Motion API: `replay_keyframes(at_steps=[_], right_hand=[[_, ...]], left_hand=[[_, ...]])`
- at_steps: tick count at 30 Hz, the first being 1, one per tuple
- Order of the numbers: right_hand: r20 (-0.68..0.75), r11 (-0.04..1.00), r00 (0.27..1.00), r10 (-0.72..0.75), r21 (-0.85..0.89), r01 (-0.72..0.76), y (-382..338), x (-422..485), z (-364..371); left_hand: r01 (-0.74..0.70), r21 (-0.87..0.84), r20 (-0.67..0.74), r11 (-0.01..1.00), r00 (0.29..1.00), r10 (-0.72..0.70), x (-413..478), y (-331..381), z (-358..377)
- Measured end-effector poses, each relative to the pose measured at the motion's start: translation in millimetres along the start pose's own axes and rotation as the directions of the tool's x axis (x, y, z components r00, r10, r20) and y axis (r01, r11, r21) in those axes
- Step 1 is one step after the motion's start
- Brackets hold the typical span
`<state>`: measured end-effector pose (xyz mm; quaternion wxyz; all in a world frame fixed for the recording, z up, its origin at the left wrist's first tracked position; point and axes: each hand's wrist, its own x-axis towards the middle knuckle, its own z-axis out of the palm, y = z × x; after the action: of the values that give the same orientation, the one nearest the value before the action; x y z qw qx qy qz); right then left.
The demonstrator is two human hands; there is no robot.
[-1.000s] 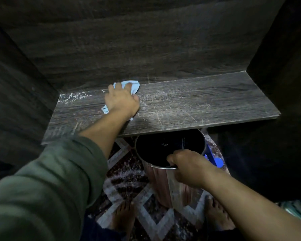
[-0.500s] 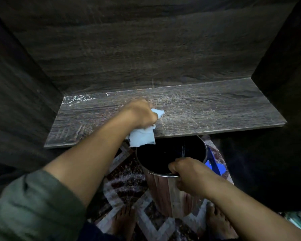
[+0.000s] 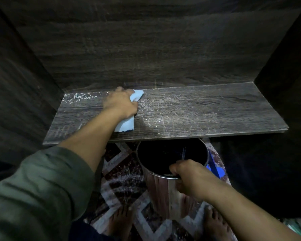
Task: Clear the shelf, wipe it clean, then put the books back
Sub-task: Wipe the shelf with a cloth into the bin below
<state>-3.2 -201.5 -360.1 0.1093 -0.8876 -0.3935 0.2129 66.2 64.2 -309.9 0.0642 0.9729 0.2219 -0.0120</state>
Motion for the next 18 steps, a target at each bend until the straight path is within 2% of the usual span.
replay_keyframes(at_steps=[4, 6, 7, 9, 11, 12, 14, 18], right_hand=[[0.008, 1.0, 1.0, 0.002, 0.019, -0.002, 2, 2, 4], [0.007, 1.0, 1.0, -0.006, 0.011, 0.005, -1, 3, 3], [0.005, 1.0, 1.0, -0.011, 0.01, 0.011, -3, 3, 2], [0.003, 1.0, 1.0, -0.016, 0.019, 0.016, -6, 2, 1], [0.01, 1.0, 1.0, -0.012, 0.024, 0.012, -8, 1, 0], [0.015, 1.0, 1.0, -0.01, 0.023, 0.01, -9, 1, -1], [0.023, 1.0, 1.0, 0.001, 0.024, -0.001, -9, 2, -2], [0.034, 1.0, 0.999, 0.005, 0.003, -0.005, -10, 3, -2]], left_hand=[[-0.175, -0.075, 0.127, 0.982, 0.975, 0.184, -25, 1, -14], [-0.217, -0.119, 0.117, 0.969, 0.966, 0.231, -33, -5, -17], [-0.201, -0.147, 0.065, 0.968, 0.975, 0.212, -33, -11, -17], [-0.089, -0.174, -0.114, 0.981, 0.991, 0.069, -24, -25, -17], [0.026, -0.162, -0.271, 0.986, 0.96, -0.069, -8, -41, -13], [0.055, -0.151, -0.305, 0.987, 0.947, -0.099, -1, -47, -9], [0.054, -0.109, -0.309, 0.993, 0.947, -0.086, 7, -57, 3], [0.089, 0.073, -0.197, 0.993, 0.978, -0.073, 8, -57, 21]])
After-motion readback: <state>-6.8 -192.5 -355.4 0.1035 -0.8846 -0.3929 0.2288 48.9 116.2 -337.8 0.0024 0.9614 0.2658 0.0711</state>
